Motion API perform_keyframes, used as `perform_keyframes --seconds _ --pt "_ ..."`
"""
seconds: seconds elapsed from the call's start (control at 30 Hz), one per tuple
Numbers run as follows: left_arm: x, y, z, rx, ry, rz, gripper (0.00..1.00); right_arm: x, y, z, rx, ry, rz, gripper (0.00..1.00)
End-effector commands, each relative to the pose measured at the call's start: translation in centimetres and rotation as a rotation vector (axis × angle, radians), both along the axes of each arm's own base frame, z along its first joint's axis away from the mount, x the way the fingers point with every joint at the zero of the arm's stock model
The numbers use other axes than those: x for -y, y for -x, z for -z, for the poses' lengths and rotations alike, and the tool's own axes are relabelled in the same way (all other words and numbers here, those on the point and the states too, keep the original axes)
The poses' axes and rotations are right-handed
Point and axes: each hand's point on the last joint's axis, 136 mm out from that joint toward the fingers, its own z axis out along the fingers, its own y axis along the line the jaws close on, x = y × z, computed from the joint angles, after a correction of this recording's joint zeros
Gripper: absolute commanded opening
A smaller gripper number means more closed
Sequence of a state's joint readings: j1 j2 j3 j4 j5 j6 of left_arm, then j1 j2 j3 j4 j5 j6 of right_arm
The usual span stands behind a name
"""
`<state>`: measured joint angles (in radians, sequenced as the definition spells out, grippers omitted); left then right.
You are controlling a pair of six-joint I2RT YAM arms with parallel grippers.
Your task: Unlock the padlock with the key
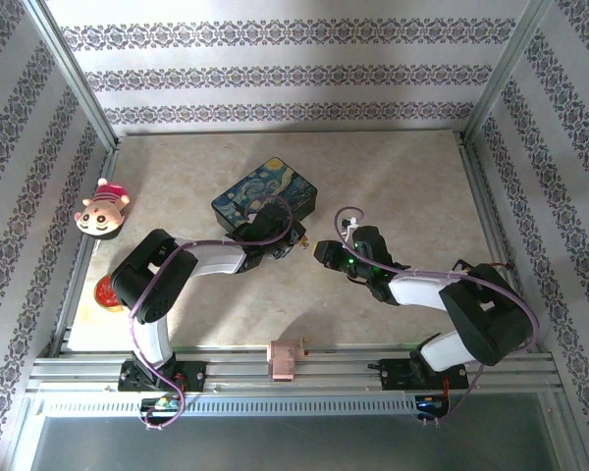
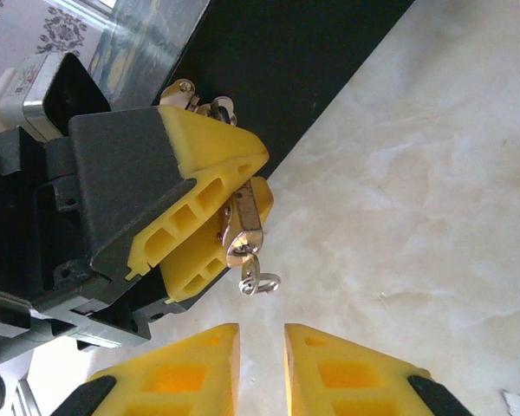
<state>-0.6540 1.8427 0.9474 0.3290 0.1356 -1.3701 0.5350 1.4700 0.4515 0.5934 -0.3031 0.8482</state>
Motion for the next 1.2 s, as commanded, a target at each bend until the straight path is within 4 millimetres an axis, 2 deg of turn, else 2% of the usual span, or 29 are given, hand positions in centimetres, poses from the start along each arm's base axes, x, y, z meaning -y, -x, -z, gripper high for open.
perform_keyframes --seconds 0.0,0.5,0.57,0.73,0.87,1.17 --pt "0.6 3.4 3.8 -0.222 0.045 0.049 0.00 -1.6 -0.7 -1.3 0.044 -0.026 -0.038 0.20" --pt "0.7 3.5 3.6 -0.219 0.056 0.059 0.00 -2.7 -1.9 -0.3 0.034 -0.034 -0.048 0.19" --pt "0.8 3.5 3.6 -0.220 0.056 0.060 0.00 -2.7 -2.0 -0.2 0.036 -0.036 -0.048 0.17" --pt "0.8 3.5 3.7 -0.222 0.057 0.064 0.00 -2.9 -2.2 -0.5 0.045 -0.050 -0.051 0.02" --pt "0.9 3.5 3.6 -0.221 0.059 0.068 0.00 -2.8 -2.4 -0.3 0.038 -0.064 -0.048 0.00" --pt "1.2 3.7 3.5 -0.224 0.060 0.085 0.00 -3.2 -3.5 -1.6 0.068 -0.190 -0.040 0.00"
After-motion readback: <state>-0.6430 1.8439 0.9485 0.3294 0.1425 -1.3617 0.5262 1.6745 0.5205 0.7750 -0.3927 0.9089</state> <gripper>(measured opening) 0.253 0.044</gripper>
